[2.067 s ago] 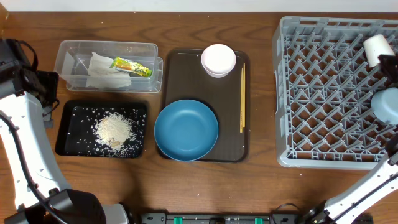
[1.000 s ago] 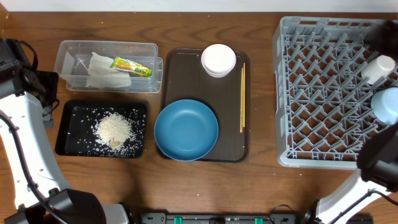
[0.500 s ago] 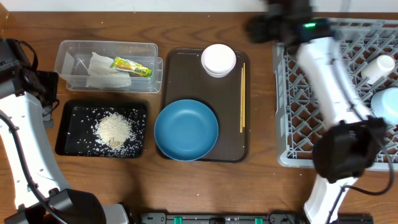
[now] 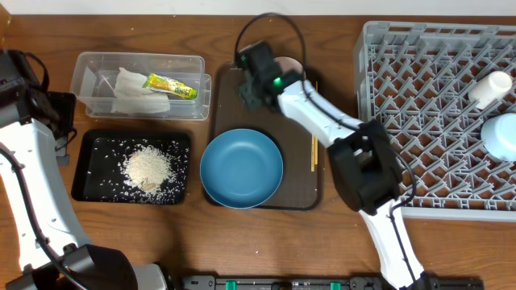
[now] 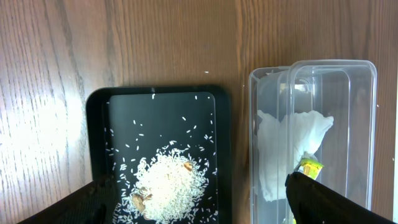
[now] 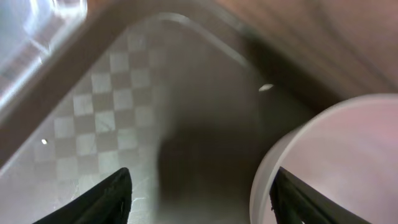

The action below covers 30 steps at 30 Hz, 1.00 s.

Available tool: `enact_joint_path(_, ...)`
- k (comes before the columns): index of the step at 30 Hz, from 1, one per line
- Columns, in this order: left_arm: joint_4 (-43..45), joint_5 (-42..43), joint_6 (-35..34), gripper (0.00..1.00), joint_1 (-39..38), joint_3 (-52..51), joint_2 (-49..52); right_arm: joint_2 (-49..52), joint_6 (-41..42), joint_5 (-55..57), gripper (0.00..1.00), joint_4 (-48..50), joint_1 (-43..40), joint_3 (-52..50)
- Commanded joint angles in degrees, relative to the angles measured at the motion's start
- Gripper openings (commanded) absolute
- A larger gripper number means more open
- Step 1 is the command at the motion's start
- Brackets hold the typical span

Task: Sort waste into correct bins and load items into the dishwasher rack
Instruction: 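Move the right gripper back to the pink dish on the brown tray, then grasp the pink dish with the right gripper and lift it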

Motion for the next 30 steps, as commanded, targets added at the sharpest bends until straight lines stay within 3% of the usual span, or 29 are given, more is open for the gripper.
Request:
enact_joint_path(1, -0.3, -0.3, 0.1, 0.89, 0.3, 0.2, 0.2, 0.0, -2.4, 8.2, 0.65, -0.4, 1.6, 0.3)
enact_joint_path(5, -0.3, -0.3, 0.1, 0.89, 0.3, 0.2, 0.2, 0.0, -3.3, 10.1, 0.59, -1.0, 2.2, 0.3)
enact_joint_path(10, -0.3, -0.3, 0.1, 0.89, 0.3, 0.2, 0.2, 0.0, -3.3, 10.1, 0.25, -3.2, 2.0, 0.3)
enact_joint_path(14, -0.3, -0.3, 0.1, 0.89, 0.3, 0.2, 0.2, -1.5, -3.0, 10.1, 0.17, -3.8, 2.2, 0.5)
enact_joint_path(17, -0.3, -0.3, 0.1, 0.89, 0.3, 0.2, 0.2, -4.5, -3.0, 10.1, 0.01, -4.8, 2.2, 1.0)
enact_joint_path(23, -0.3, -0.3, 0.1, 0.89, 0.3, 0.2, 0.2, -15.7, -0.1, 10.1, 0.01, -8.3, 0.3, 1.1)
enact_joint_path(30, -0.3, -0.3, 0.1, 0.89, 0.3, 0.2, 0.2, -32.2, 6.7, 10.1, 0.01, -18.8, -10.0, 1.1)
